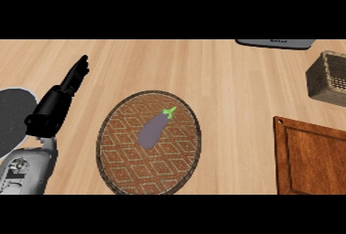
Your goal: Pick the croissant from the cutting board and place it in the basket
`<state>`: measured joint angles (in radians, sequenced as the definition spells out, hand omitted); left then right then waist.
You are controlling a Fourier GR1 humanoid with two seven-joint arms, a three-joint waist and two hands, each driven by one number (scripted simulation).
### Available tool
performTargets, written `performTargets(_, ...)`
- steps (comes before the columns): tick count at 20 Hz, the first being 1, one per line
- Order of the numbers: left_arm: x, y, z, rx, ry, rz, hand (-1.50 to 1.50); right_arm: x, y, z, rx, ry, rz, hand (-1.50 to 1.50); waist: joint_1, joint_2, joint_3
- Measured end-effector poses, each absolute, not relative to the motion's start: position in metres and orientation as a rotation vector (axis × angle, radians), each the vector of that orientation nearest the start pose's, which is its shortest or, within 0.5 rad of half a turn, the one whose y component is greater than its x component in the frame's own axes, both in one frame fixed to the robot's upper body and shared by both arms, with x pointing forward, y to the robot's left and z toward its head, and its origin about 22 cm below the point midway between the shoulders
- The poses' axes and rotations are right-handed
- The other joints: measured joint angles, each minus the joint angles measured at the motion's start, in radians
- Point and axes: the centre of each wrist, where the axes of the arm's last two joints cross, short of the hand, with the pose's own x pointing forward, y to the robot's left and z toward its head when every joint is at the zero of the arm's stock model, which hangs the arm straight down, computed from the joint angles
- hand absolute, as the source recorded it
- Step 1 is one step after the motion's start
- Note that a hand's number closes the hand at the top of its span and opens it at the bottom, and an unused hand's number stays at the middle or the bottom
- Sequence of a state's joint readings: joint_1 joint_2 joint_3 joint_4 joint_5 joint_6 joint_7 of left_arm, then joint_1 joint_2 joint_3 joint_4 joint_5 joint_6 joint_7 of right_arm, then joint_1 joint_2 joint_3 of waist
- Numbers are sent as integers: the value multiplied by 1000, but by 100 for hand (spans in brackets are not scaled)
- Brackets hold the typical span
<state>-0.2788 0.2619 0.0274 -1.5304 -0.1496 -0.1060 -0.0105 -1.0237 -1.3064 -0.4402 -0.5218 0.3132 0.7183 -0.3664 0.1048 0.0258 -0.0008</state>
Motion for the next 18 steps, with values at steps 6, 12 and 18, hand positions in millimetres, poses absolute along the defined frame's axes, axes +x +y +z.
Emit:
performTargets(6, 304, 264, 82, 224, -1759, -444, 0, 279, -539, 410, -687, -1691, 627, 150, -8, -3, 0)
performTargets(12, 305, 268, 80, 244, -1758, -432, 0, 310, -514, 409, -639, -1574, 729, 150, -26, -3, 0)
performTargets(18, 303, 271, 79, 250, -1756, -422, 0, 327, -496, 404, -730, -1417, 866, 150, -38, -4, 2)
